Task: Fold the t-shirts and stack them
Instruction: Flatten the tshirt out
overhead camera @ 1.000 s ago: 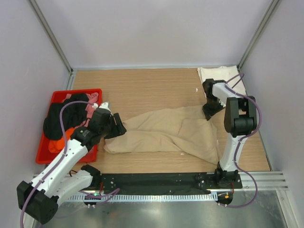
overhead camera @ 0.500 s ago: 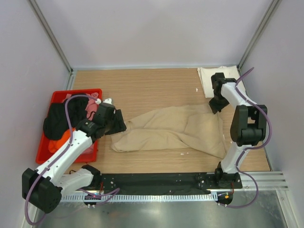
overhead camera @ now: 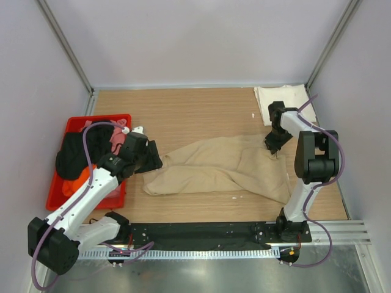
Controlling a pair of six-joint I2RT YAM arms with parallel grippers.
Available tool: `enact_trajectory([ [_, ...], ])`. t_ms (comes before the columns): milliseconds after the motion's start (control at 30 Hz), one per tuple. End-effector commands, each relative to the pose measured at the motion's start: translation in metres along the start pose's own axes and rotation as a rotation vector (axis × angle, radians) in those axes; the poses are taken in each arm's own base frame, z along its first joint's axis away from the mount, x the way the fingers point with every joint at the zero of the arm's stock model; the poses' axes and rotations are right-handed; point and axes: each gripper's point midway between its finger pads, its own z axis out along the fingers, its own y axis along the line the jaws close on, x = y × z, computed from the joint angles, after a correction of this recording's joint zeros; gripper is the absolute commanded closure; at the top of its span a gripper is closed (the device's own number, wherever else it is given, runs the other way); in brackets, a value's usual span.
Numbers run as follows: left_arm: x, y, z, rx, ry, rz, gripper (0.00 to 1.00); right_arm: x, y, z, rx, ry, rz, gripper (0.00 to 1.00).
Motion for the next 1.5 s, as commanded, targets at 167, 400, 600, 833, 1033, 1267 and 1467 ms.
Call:
enact_trajectory([
  [167, 0.000, -0.002, 0.002, 0.027, -0.029, -0.001, 0.39, -0.009, 0.001, -0.014, -0.008, -0.021, 0.028, 0.67],
  [400, 0.006, -0.004, 0.008, 0.041, 0.002, 0.006, 0.39, -0.008, -0.006, -0.029, -0.007, -0.017, 0.065, 0.66],
  [600, 0.005, -0.005, 0.007, 0.048, -0.005, 0.011, 0.39, -0.015, -0.008, -0.039, -0.012, -0.047, 0.083, 0.71],
  [833, 0.006, -0.006, 0.007, 0.054, -0.004, 0.011, 0.39, -0.013, -0.007, -0.042, -0.031, -0.040, 0.088, 0.71],
  [1033, 0.005, -0.005, 0.006, 0.054, -0.008, 0.013, 0.39, -0.010, -0.009, -0.042, -0.034, -0.043, 0.091, 0.71],
  [1267, 0.000, -0.009, 0.003, 0.062, -0.015, 0.013, 0.39, -0.011, -0.013, -0.043, -0.026, -0.049, 0.101, 0.76],
  [1467, -0.002, -0.010, 0.002, 0.060, -0.015, 0.013, 0.39, -0.007, -0.019, -0.039, -0.008, -0.047, 0.102, 0.75],
])
